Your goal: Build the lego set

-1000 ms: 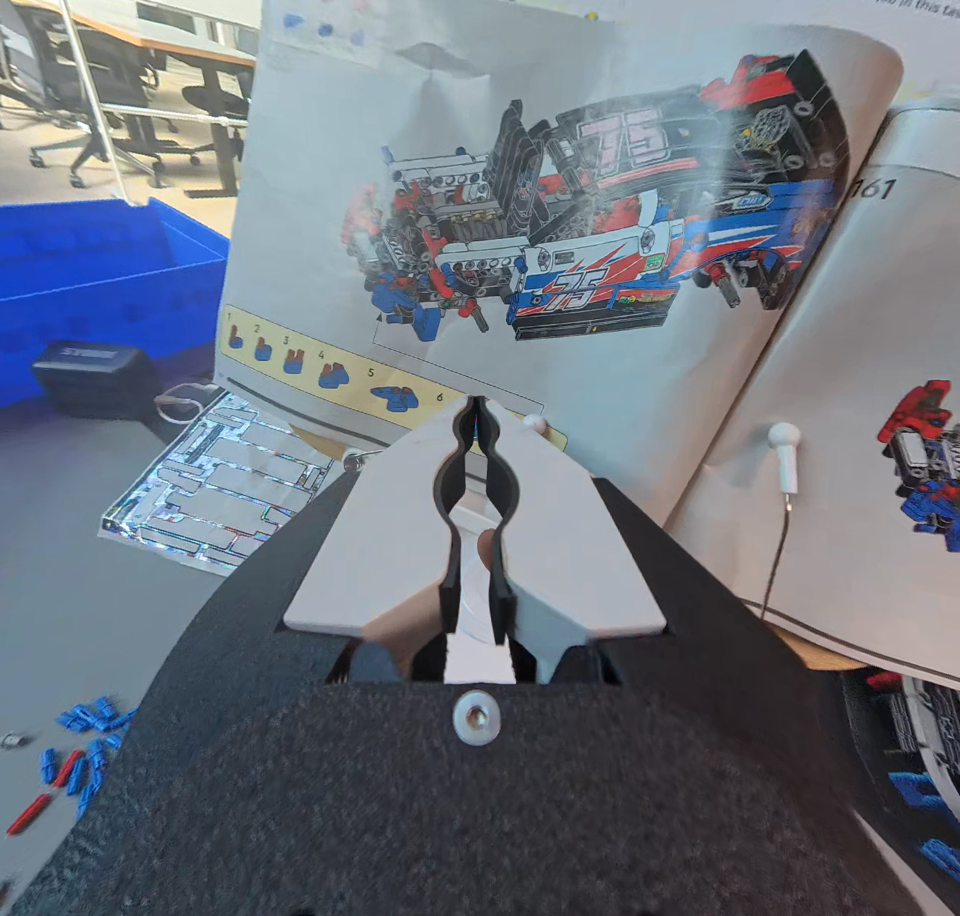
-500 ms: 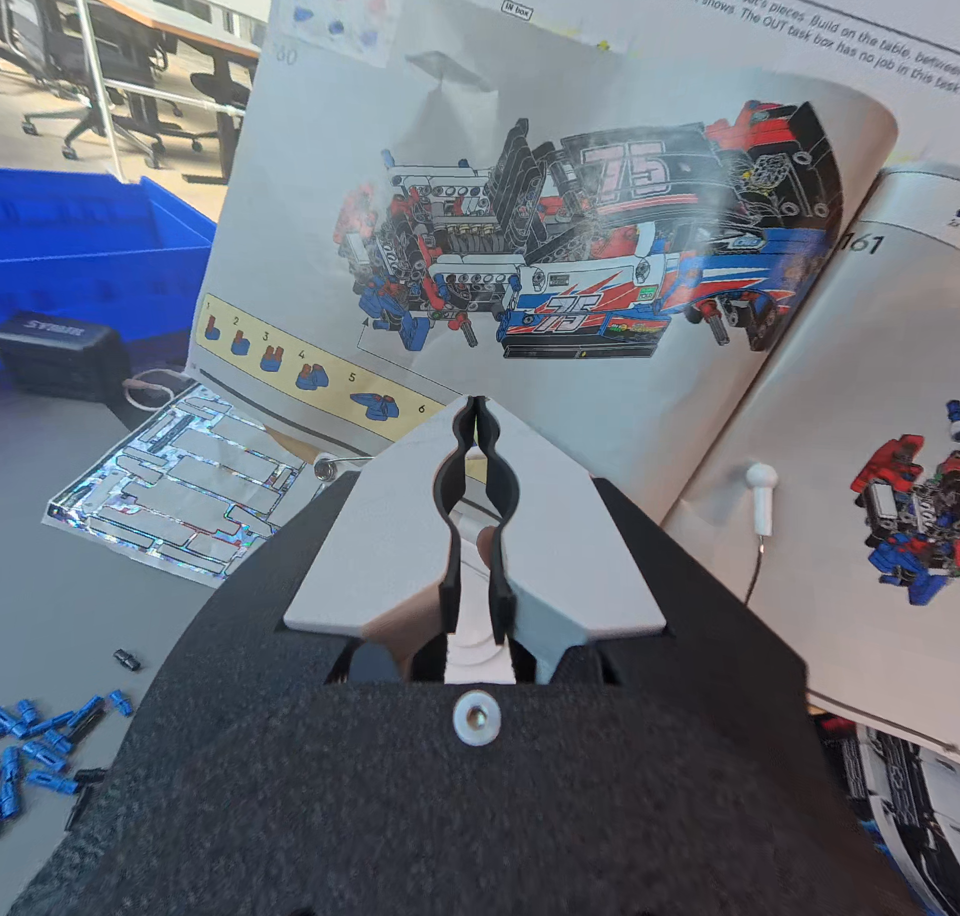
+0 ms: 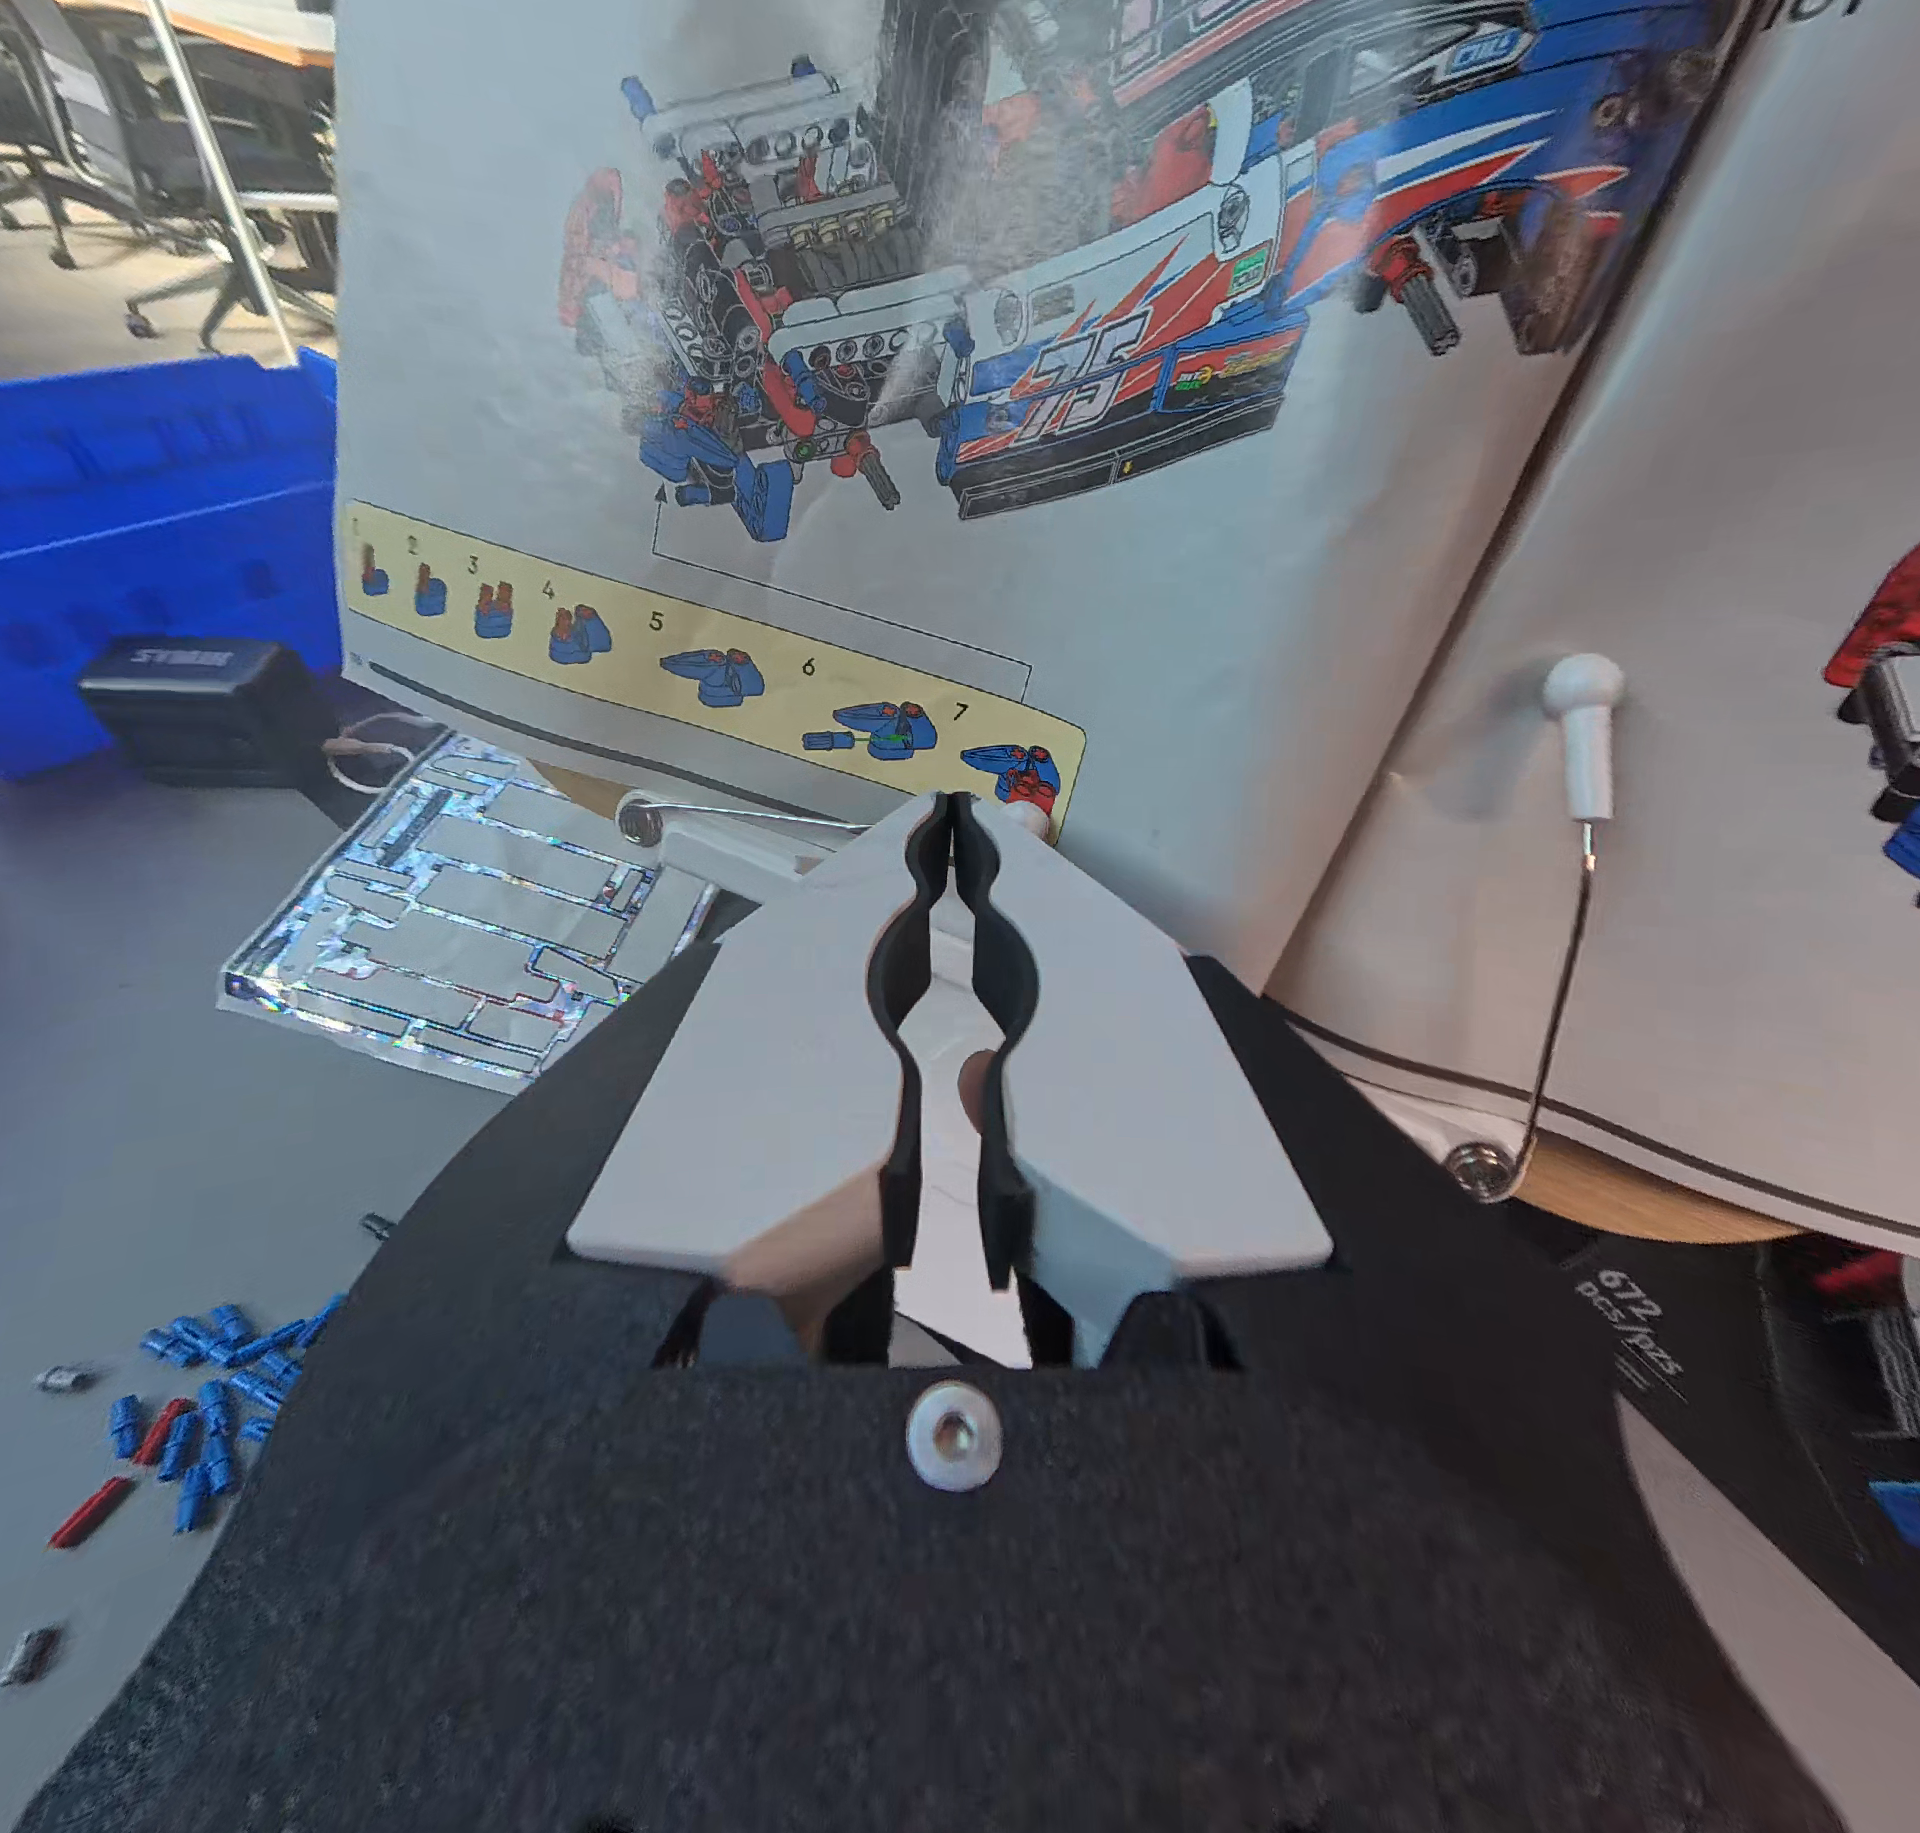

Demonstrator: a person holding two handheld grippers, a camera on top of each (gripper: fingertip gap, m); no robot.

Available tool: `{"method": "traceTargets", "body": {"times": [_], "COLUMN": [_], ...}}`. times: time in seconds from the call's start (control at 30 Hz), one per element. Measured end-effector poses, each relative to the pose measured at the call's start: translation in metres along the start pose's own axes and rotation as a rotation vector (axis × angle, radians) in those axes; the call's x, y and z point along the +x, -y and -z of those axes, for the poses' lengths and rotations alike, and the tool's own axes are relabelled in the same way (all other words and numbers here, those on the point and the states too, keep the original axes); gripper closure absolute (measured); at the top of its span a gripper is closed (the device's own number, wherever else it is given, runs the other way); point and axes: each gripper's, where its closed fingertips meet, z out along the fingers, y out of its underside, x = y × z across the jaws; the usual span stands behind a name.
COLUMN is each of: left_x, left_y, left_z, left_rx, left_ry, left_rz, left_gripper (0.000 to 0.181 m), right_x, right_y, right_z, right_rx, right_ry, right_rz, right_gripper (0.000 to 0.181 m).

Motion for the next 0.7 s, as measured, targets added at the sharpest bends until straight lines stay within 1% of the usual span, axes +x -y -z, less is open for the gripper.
{"method": "traceTargets", "body": {"times": [0.07, 0.13, 0.2, 0.3, 0.37, 0.43, 0.53, 0.6, 0.7], "left_x": [-0.001, -0.003, -0.004, -0.004, -0.003, 0.000, 0.015, 0.026, 0.046], "left_y": [0.000, 0.000, 0.000, -0.002, -0.005, -0.010, -0.019, -0.024, -0.034], "left_z": [0.000, 0.001, 0.001, 0.000, -0.001, -0.002, -0.003, -0.003, -0.003], "left_rx": [0.000, 0.003, 0.000, -0.009, -0.024, -0.052, -0.107, -0.140, -0.183], "left_ry": [0.005, 0.012, 0.013, 0.001, -0.010, -0.039, -0.149, -0.207, -0.307], "left_rz": [0.003, 0.010, 0.021, 0.038, 0.041, 0.043, 0.004, -0.052, -0.134], "left_gripper": [0.171, 0.171, 0.170, 0.170, 0.169, 0.168, 0.167, 0.166, 0.160], "right_x": [-0.004, -0.010, -0.020, -0.034, -0.043, -0.055, -0.086, -0.111, -0.149], "right_y": [0.009, 0.014, 0.015, -0.002, -0.023, -0.052, -0.101, -0.130, -0.175], "right_z": [0.021, 0.051, 0.090, 0.152, 0.192, 0.228, 0.276, 0.304, 0.335], "right_rx": [0.077, 0.147, 0.215, 0.238, 0.209, 0.143, 0.009, -0.052, -0.157], "right_ry": [0.045, 0.087, 0.141, 0.203, 0.244, 0.296, 0.434, 0.517, 0.622], "right_rz": [-0.042, -0.069, -0.078, -0.058, -0.041, -0.034, -0.035, 0.019, 0.184], "right_gripper": [0.181, 0.181, 0.181, 0.179, 0.179, 0.178, 0.179, 0.179, 0.173]}}
